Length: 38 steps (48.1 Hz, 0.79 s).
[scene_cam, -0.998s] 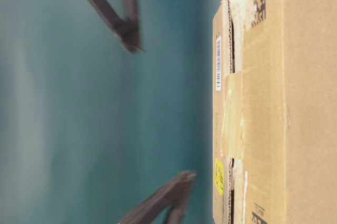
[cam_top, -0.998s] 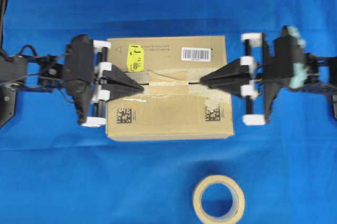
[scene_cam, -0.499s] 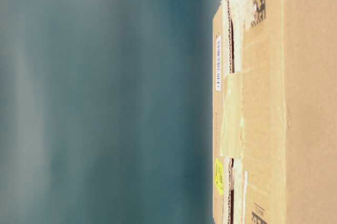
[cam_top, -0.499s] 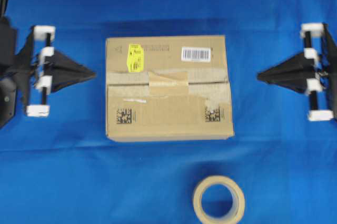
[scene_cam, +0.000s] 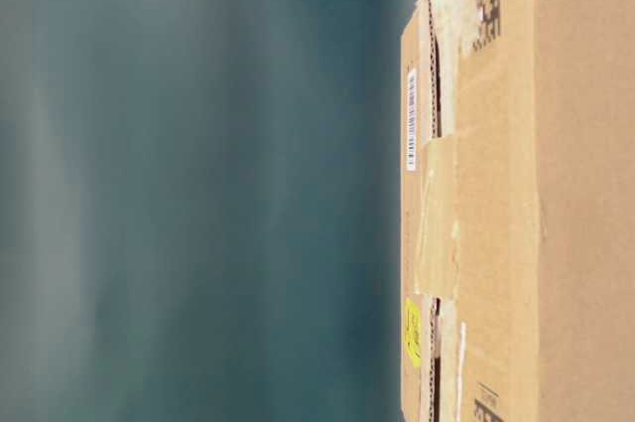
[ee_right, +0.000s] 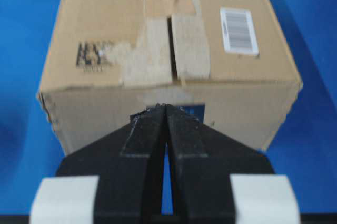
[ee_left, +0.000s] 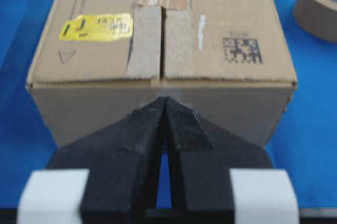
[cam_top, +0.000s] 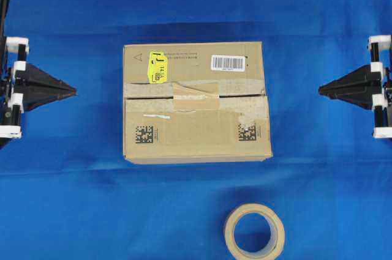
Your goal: Apply tape along the seams of the closed cardboard box to seal it securely.
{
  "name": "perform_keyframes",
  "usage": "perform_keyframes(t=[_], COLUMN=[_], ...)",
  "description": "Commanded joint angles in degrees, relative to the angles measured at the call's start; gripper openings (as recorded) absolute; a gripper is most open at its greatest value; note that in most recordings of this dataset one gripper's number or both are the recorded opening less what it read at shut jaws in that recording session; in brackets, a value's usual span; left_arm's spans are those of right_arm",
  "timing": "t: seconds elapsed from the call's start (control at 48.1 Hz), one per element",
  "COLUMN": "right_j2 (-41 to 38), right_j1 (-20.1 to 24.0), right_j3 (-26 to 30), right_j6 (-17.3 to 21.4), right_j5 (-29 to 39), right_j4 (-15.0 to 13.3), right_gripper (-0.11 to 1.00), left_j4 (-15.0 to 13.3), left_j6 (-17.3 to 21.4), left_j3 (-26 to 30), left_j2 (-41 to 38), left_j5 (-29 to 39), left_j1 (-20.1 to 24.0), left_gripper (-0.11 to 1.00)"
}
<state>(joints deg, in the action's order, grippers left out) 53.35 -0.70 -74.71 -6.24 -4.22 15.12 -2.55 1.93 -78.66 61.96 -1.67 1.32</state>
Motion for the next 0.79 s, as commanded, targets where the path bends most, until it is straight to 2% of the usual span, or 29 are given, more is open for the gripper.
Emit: perform_keyframes(t=[0.0, 0.769], right_j2=[-0.9, -1.8], right_j1=[-0.1, -0.1], right_j3=[0.0, -0.7], right_j6=[0.1, 0.1], right_j5=[-0.5, -2.0], right_j4=[0.0, 0.0], right_gripper=[0.0, 0.0], left_j4=[0.1, 0.2], left_j6=[-0.1, -0.1], left_j3=[-0.2, -1.0], left_j2=[0.5, 0.4], left_j5=[-0.4, -0.5], left_j1=[0.1, 0.1], left_gripper=[0.0, 0.0])
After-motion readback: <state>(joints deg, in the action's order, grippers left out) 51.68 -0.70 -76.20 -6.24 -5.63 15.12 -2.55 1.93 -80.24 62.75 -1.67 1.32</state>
